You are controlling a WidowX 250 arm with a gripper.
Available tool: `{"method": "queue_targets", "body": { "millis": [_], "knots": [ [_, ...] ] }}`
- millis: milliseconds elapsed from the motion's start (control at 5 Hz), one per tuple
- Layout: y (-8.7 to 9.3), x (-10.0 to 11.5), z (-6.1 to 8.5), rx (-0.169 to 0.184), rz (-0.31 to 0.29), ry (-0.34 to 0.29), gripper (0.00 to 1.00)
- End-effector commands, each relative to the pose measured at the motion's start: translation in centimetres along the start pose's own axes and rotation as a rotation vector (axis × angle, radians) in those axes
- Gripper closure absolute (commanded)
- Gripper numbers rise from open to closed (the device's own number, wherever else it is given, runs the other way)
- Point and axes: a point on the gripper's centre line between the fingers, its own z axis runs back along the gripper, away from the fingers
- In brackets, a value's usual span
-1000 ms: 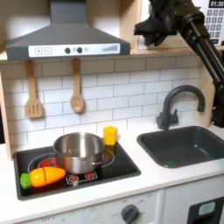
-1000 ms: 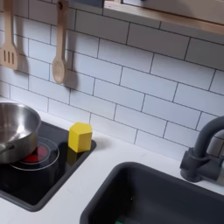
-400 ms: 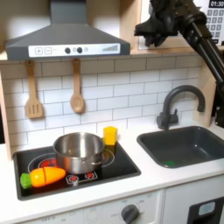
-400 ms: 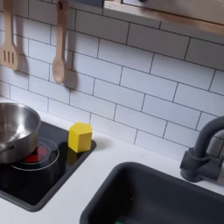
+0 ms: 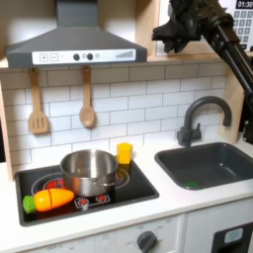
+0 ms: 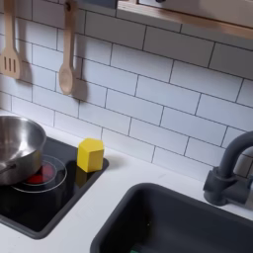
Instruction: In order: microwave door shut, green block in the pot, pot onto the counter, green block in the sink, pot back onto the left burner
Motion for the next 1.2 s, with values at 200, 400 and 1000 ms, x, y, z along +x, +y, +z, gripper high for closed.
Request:
{"method": "queue_targets", "body": {
  "millis": [200,400,1000],
  "knots": [
    [-0.1,-0.3,0.2,-0.003,0.008,0.006,1.0],
    [-0.3,-0.6,0.3,-0.005,0.009,0.012,1.0],
    [-0.2,-2.1,1.8,0.029,0.016,0.072,0.0]
  ]
}}
